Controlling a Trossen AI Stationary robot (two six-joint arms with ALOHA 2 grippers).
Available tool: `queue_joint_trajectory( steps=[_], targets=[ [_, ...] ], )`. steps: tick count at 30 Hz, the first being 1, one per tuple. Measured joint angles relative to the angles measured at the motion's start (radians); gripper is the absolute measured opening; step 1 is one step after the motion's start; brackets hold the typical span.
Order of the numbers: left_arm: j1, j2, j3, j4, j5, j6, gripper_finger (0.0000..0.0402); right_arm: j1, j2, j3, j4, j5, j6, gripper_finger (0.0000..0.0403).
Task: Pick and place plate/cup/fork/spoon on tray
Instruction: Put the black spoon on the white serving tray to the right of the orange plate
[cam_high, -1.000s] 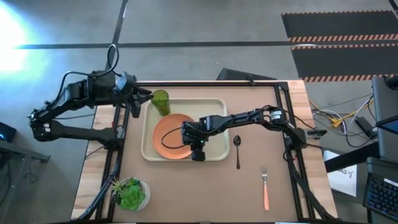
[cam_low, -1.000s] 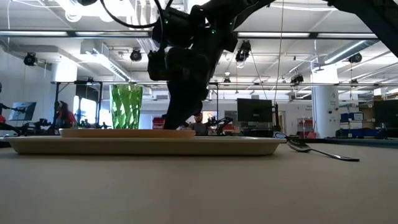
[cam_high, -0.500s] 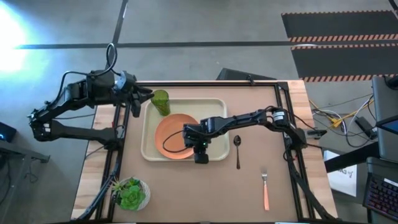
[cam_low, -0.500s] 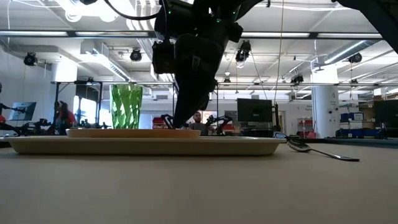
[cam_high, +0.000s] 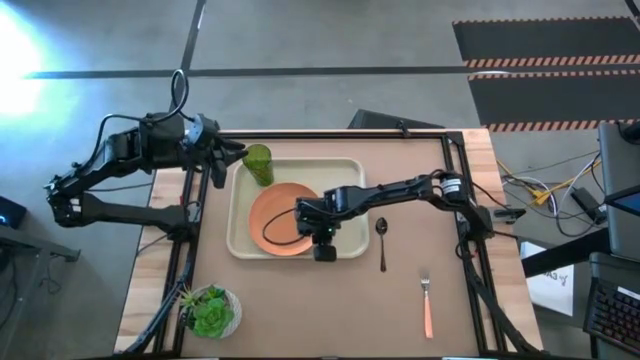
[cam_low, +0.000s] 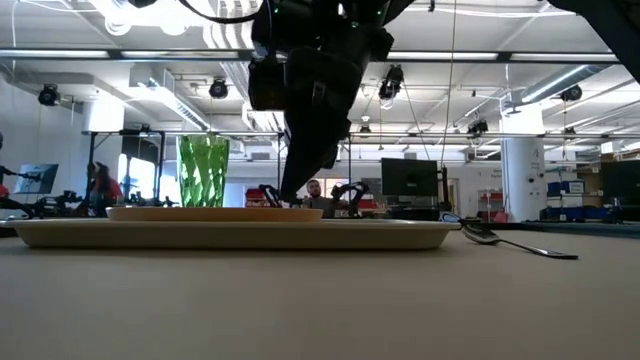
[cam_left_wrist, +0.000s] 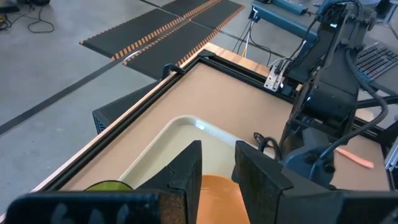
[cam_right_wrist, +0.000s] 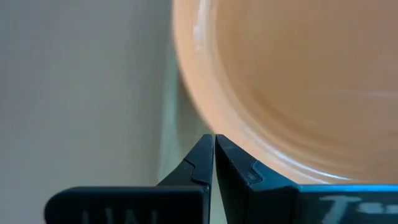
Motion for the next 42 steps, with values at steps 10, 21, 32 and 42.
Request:
queue_joint_trajectory(
  steps=[10, 21, 32, 42],
  targets=[
    [0.0, 0.001, -0.001, 0.001, 0.0, 0.0, 0.0079, 0.005, -0.205, -0.004, -0.143, 0.117, 0.052, 0.0009],
    [0.0, 0.003, -0.008, 0.002, 0.0, 0.0, 0.0079, 0.053, -0.475, -0.153, -0.483, 0.213, 0.437, 0.0009],
    [0.0, 0.014, -0.014, 0.003, 0.0, 0.0, 0.0079, 0.187, -0.676, -0.499, -0.359, 0.271, 0.871, 0.0013],
    [0.0, 0.008, -0.013, 0.014, 0.003, 0.009, 0.0079, 0.255, -0.669, -0.725, -0.113, 0.265, 1.14, 0.0111]
  ],
)
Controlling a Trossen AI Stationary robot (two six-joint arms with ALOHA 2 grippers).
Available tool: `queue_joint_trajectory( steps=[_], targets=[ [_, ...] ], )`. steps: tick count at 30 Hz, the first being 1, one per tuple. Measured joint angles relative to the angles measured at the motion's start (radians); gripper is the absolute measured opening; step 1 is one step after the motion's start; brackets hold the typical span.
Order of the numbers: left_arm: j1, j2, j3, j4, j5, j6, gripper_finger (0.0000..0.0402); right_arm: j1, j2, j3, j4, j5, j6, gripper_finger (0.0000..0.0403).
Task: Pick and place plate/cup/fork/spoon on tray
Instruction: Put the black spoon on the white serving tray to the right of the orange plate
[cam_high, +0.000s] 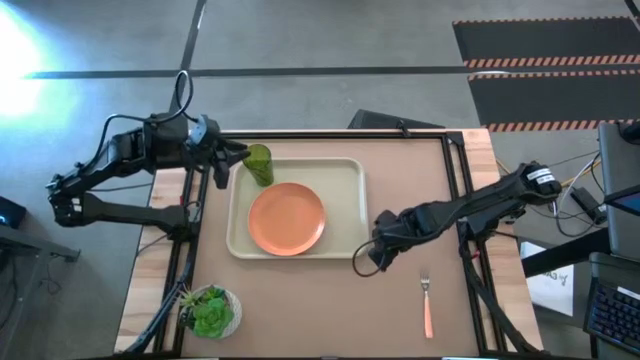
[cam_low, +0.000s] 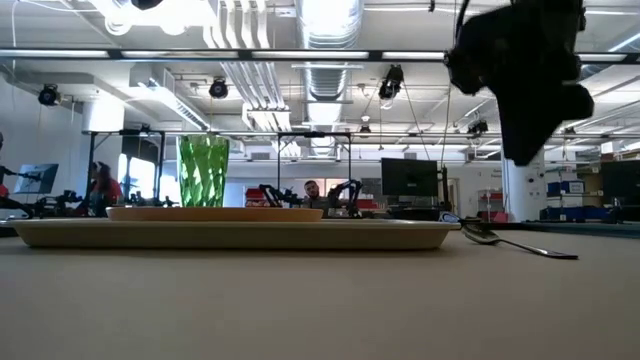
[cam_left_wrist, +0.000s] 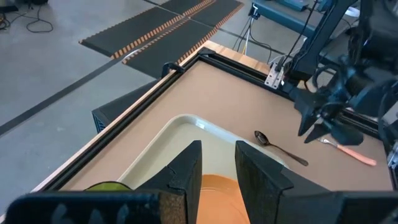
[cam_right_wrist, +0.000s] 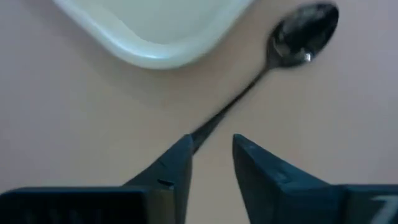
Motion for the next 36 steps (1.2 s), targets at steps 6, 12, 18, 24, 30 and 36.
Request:
queue_joint_trajectory(
  steps=[6, 12, 18, 24, 30, 36],
  targets=[
    [0.0, -0.013, 0.0, 0.0, 0.0, 0.024, 0.0079, 0.005, 0.046, -0.024, 0.005, -0.021, 0.052, 0.0157],
    [0.0, -0.031, 0.0, 0.0, 0.0, 0.025, 0.0079, -0.001, 0.131, -0.023, 0.05, -0.004, 0.052, 0.0169],
    [0.0, -0.04, -0.001, 0.0, 0.001, 0.025, 0.0079, -0.018, 0.233, 0.021, 0.053, 0.025, 0.049, 0.0164],
    [0.0, -0.049, -0.001, 0.0, 0.005, 0.025, 0.0079, -0.026, 0.32, 0.082, 0.051, 0.041, 0.056, 0.0166],
    [0.0, -0.057, -0.001, -0.007, 0.014, 0.025, 0.0079, -0.026, 0.366, 0.132, -0.03, 0.045, 0.05, 0.0164],
    [0.0, -0.063, -0.002, -0.009, 0.019, 0.046, 0.0079, -0.026, 0.34, 0.189, -0.18, 0.07, 0.067, 0.0168]
  ],
)
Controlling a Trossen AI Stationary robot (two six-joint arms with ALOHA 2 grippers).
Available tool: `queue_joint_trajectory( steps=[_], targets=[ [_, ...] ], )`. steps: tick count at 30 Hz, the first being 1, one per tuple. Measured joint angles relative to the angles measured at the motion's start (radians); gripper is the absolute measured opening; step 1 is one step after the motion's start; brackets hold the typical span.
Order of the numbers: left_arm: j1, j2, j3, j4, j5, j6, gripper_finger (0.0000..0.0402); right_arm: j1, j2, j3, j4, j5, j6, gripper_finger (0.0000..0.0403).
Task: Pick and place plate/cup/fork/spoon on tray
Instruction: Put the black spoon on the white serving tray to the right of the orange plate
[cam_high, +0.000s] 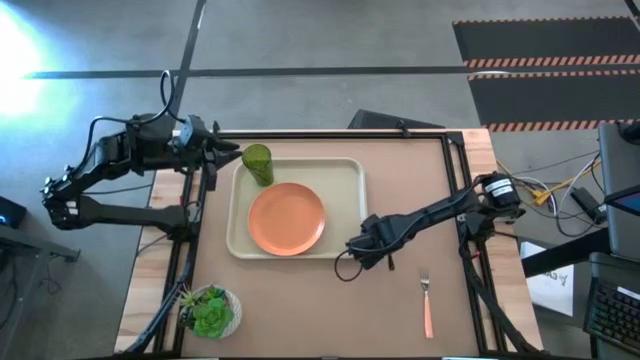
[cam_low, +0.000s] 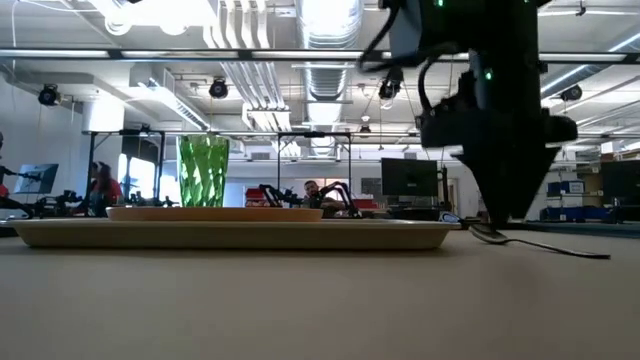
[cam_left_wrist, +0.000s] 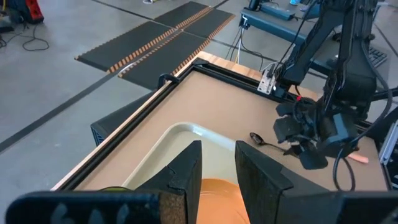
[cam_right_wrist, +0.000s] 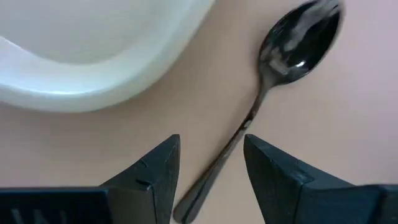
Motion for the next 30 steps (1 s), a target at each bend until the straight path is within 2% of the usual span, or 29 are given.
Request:
queue_joint_trajectory(
  steps=[16, 23, 30],
  targets=[
    [0.0, 0.002, 0.0, 0.001, 0.002, 0.026, 0.0079, 0.011, -0.005, -0.061, 0.031, 0.037, 0.308, 0.0169],
    [0.0, 0.008, 0.0, 0.001, 0.004, 0.029, 0.0079, 0.011, -0.007, -0.134, 0.206, 0.041, 0.329, 0.0168],
    [0.0, 0.008, 0.0, 0.002, 0.007, 0.029, 0.0079, 0.011, -0.017, -0.141, 0.208, 0.044, 0.314, 0.0167]
  ],
)
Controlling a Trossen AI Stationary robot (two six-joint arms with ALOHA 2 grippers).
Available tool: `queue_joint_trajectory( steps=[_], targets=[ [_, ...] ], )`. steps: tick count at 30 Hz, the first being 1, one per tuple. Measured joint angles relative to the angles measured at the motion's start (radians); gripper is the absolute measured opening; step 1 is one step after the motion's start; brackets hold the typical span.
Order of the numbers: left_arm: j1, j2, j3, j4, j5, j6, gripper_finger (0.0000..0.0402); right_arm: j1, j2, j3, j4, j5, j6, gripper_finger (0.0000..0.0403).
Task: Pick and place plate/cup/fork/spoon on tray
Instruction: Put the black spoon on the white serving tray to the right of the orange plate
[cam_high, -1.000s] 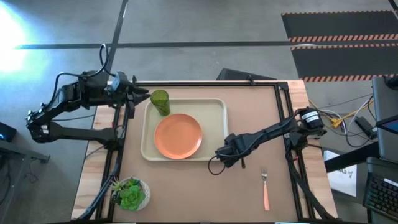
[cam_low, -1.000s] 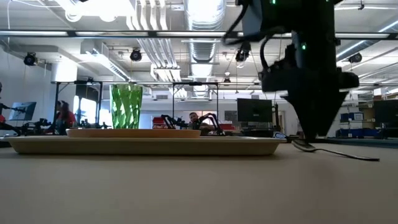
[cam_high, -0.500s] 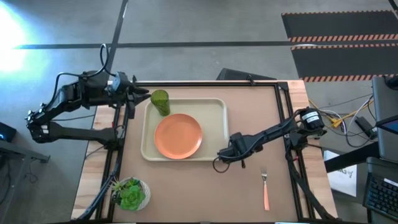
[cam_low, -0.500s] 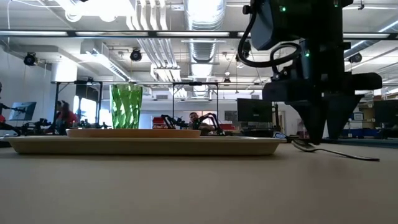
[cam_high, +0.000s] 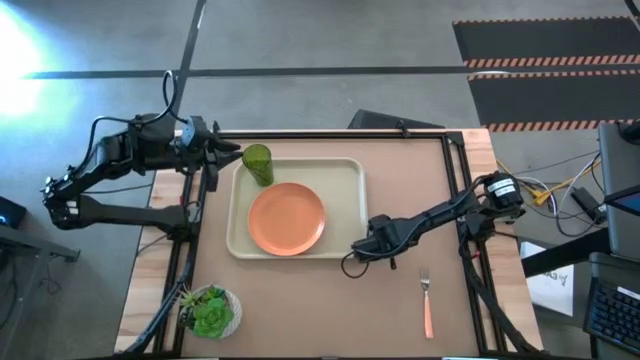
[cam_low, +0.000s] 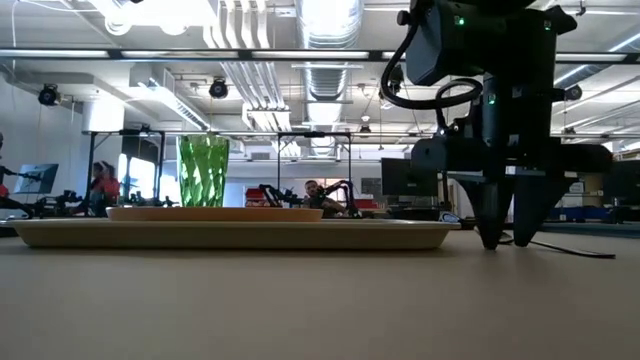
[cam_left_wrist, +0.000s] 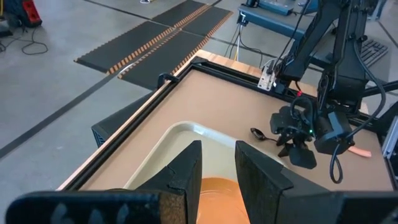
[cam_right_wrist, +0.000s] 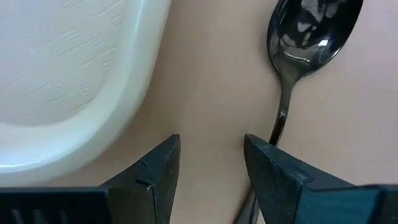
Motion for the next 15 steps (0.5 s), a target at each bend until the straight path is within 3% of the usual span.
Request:
queue_joint_trajectory(
  steps=[15],
  targets=[
    [0.0, 0.002, -0.002, 0.0, 0.001, 0.0, 0.0079, 0.0, -0.081, 0.062, -0.087, 0.027, -0.068, 0.0162]
  ],
)
